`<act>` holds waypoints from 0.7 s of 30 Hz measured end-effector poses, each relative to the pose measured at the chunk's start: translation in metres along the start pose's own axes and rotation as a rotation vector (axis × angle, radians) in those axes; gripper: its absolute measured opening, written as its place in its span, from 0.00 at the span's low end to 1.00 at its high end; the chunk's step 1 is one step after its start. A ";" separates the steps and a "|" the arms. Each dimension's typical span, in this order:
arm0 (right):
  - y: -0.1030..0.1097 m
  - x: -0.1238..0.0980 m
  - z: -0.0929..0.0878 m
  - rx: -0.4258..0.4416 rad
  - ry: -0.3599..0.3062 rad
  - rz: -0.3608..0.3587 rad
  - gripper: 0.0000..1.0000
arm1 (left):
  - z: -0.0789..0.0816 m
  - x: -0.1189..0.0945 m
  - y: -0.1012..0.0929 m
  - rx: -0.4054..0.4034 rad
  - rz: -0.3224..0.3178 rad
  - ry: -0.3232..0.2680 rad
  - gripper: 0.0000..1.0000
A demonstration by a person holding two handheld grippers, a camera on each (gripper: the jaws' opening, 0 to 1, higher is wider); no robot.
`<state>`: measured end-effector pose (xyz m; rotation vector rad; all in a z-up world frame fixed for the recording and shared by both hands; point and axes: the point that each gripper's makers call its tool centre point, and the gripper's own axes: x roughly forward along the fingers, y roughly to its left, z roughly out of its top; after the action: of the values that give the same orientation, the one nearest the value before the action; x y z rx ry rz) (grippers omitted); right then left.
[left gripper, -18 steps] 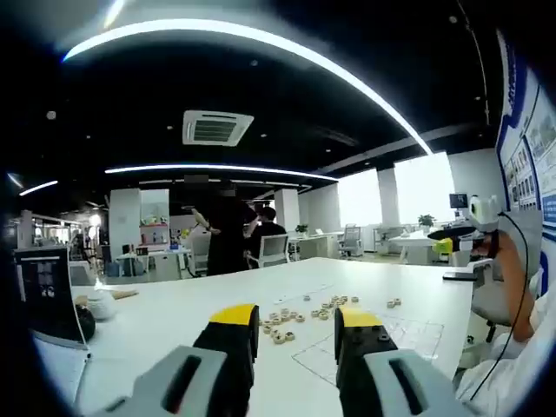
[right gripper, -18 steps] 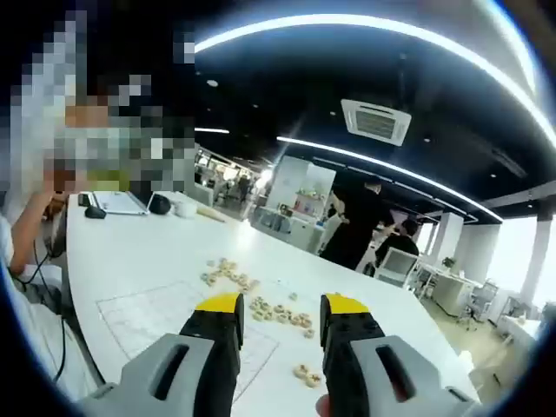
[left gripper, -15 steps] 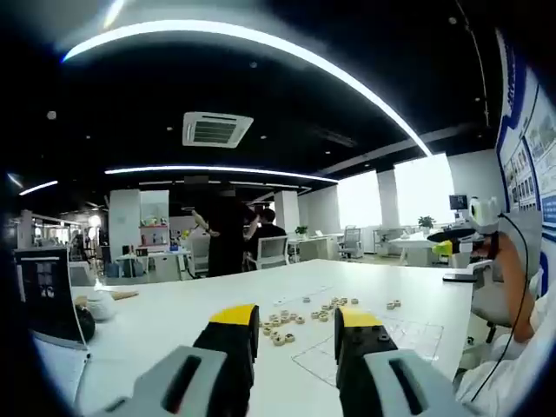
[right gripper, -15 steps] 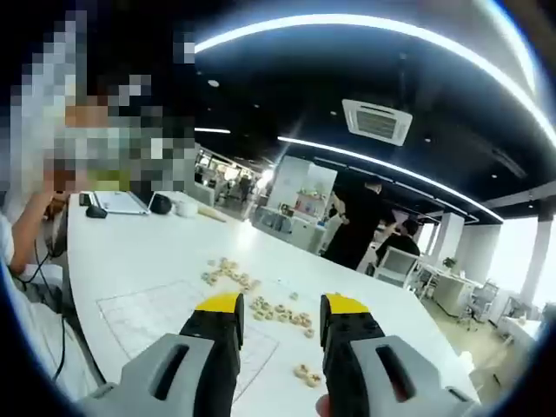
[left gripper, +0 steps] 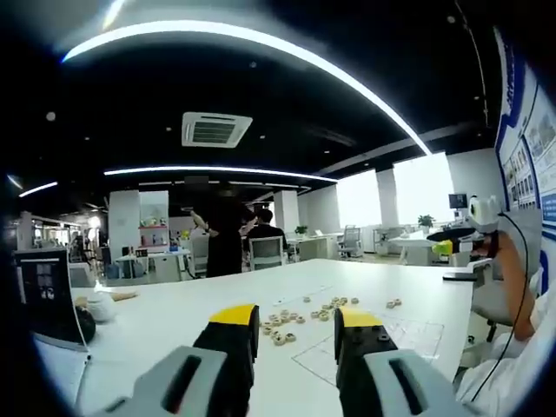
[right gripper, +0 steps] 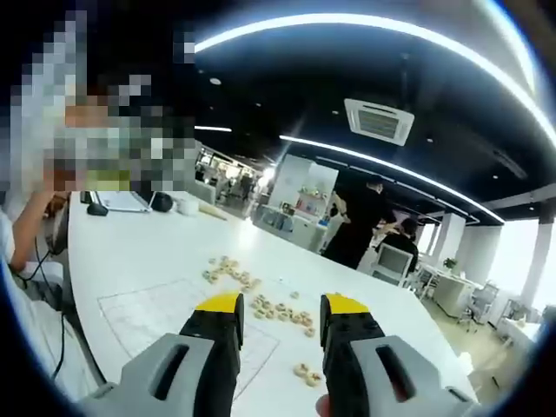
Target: Pick up the chess pieces one by one and place each piece onto its starting position on the chessboard, setting the pieces on their correct points until all the chess pieces are arranged in the starting layout
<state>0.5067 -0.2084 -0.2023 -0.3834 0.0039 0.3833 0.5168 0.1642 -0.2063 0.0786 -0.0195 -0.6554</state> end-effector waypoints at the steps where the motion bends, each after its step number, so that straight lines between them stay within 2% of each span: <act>1: 0.000 0.000 0.000 0.002 0.001 0.000 0.36 | -0.001 0.000 -0.001 0.002 -0.001 0.005 0.36; 12: 0.001 -0.001 0.000 -0.001 0.000 0.007 0.36 | 0.002 0.000 -0.001 0.001 -0.006 -0.005 0.36; 16: 0.000 0.000 -0.001 -0.002 0.005 0.005 0.36 | -0.004 0.002 -0.001 0.003 -0.008 0.014 0.35; 21: 0.000 0.001 -0.001 -0.006 0.007 0.008 0.36 | -0.004 0.006 0.000 -0.007 -0.009 0.010 0.35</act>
<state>0.5078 -0.2083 -0.2036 -0.3907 0.0111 0.3898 0.5220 0.1606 -0.2103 0.0752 -0.0076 -0.6637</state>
